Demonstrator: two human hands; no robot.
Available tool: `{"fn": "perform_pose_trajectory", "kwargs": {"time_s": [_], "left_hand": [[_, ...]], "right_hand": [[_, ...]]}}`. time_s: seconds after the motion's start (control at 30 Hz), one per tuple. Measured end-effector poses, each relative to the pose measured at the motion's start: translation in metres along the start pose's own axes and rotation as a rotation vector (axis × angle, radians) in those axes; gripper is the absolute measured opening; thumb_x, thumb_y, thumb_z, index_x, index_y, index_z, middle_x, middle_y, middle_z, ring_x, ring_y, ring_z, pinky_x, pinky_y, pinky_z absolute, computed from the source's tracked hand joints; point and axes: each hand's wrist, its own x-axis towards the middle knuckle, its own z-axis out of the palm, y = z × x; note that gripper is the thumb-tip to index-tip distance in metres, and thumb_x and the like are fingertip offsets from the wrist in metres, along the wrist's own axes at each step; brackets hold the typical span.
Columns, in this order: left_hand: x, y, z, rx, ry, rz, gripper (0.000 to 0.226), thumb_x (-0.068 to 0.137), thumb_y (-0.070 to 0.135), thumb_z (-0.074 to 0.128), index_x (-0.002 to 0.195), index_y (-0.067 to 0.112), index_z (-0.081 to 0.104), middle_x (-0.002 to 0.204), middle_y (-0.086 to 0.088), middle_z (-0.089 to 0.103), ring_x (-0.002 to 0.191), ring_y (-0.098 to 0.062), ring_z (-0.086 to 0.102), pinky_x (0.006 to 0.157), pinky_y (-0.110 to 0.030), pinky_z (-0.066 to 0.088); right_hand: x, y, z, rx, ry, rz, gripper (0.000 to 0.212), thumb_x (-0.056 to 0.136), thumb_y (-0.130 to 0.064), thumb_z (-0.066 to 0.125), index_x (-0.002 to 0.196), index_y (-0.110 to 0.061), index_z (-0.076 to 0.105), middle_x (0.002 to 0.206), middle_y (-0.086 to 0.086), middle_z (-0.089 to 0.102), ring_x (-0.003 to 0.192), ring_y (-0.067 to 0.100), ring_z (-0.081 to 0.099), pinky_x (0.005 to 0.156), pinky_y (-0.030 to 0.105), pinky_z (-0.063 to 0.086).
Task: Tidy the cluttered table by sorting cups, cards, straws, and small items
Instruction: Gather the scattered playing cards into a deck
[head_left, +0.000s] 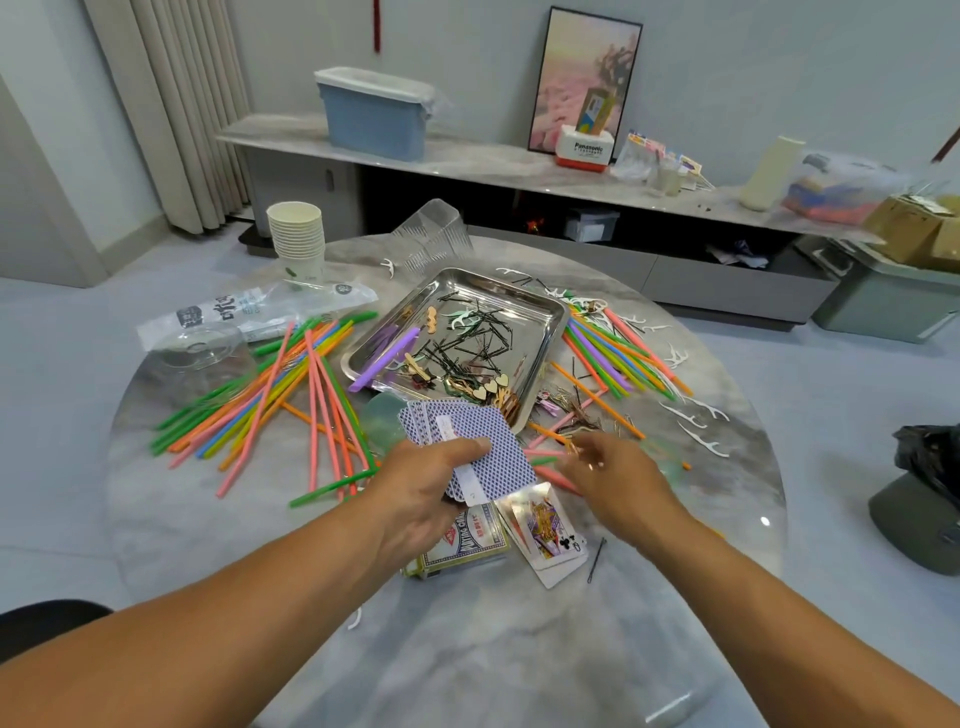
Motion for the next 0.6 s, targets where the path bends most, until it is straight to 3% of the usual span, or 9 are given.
{"fn": "perform_pose_trajectory", "kwargs": {"time_s": [0.03,0.1,0.2,0.27,0.37,0.47,0.53,0.6], "left_hand": [[-0.001,-0.002,0.001,0.019,-0.009,0.006,0.029,0.086,-0.01,0.067,0.114,-0.002,0.065,0.105,-0.02,0.074,0.093,-0.035,0.073,0.074,-0.044,0.061],[-0.003,-0.005,0.002,0.05,-0.033,0.023,0.032,0.084,-0.01,0.069,0.115,-0.002,0.066,0.104,-0.019,0.075,0.094,-0.036,0.073,0.08,-0.047,0.06],[-0.006,-0.009,0.003,0.044,-0.071,0.036,0.031,0.084,-0.008,0.07,0.114,-0.002,0.067,0.1,-0.019,0.076,0.089,-0.036,0.075,0.074,-0.047,0.062],[-0.007,-0.009,0.004,0.028,-0.068,0.026,0.026,0.087,-0.004,0.069,0.113,0.0,0.067,0.099,-0.019,0.076,0.087,-0.035,0.075,0.068,-0.045,0.063],[-0.005,-0.006,0.002,0.017,-0.042,0.018,0.029,0.089,-0.006,0.064,0.118,0.0,0.065,0.103,-0.02,0.075,0.094,-0.036,0.073,0.075,-0.046,0.061],[-0.005,-0.006,0.001,0.061,-0.02,0.044,0.032,0.088,-0.012,0.062,0.118,0.0,0.065,0.106,-0.019,0.075,0.094,-0.036,0.072,0.075,-0.045,0.06],[-0.004,-0.007,0.002,0.073,0.006,0.061,0.03,0.087,-0.012,0.063,0.113,0.002,0.066,0.106,-0.02,0.074,0.093,-0.036,0.072,0.075,-0.046,0.06],[-0.002,-0.008,0.002,0.073,0.028,0.072,0.026,0.087,-0.012,0.063,0.108,0.003,0.066,0.104,-0.019,0.075,0.091,-0.035,0.073,0.076,-0.046,0.06]], "right_hand": [[-0.002,-0.005,0.0,0.131,0.039,-0.04,0.017,0.099,-0.034,0.063,0.109,-0.021,0.069,0.106,-0.002,0.071,0.091,0.014,0.066,0.079,0.032,0.054],[-0.006,-0.015,0.0,0.446,-0.079,-0.017,0.023,0.095,-0.04,0.066,0.099,-0.018,0.073,0.09,-0.005,0.074,0.077,0.008,0.067,0.069,0.026,0.053],[-0.01,-0.019,0.005,0.482,-0.27,0.031,0.026,0.085,-0.03,0.081,0.101,-0.012,0.071,0.083,-0.003,0.076,0.063,0.005,0.065,0.058,0.023,0.05],[-0.008,-0.019,0.009,0.498,-0.243,0.067,0.023,0.087,-0.023,0.08,0.097,-0.008,0.066,0.081,0.003,0.076,0.058,0.006,0.063,0.054,0.022,0.048],[-0.005,-0.017,0.007,0.52,-0.152,0.067,0.017,0.093,-0.022,0.074,0.089,-0.01,0.063,0.081,0.005,0.076,0.057,0.005,0.064,0.051,0.02,0.049],[-0.004,-0.015,0.007,0.518,-0.185,0.062,0.02,0.097,-0.024,0.068,0.092,-0.004,0.069,0.08,0.002,0.076,0.059,0.005,0.064,0.055,0.021,0.053],[-0.006,-0.016,0.009,0.54,-0.159,0.084,0.025,0.099,-0.025,0.066,0.09,-0.002,0.069,0.083,0.002,0.077,0.064,0.007,0.068,0.061,0.024,0.058],[-0.005,-0.016,0.008,0.605,-0.029,0.079,0.028,0.098,-0.022,0.066,0.089,0.005,0.066,0.088,0.01,0.074,0.077,0.013,0.072,0.064,0.025,0.06]]}}
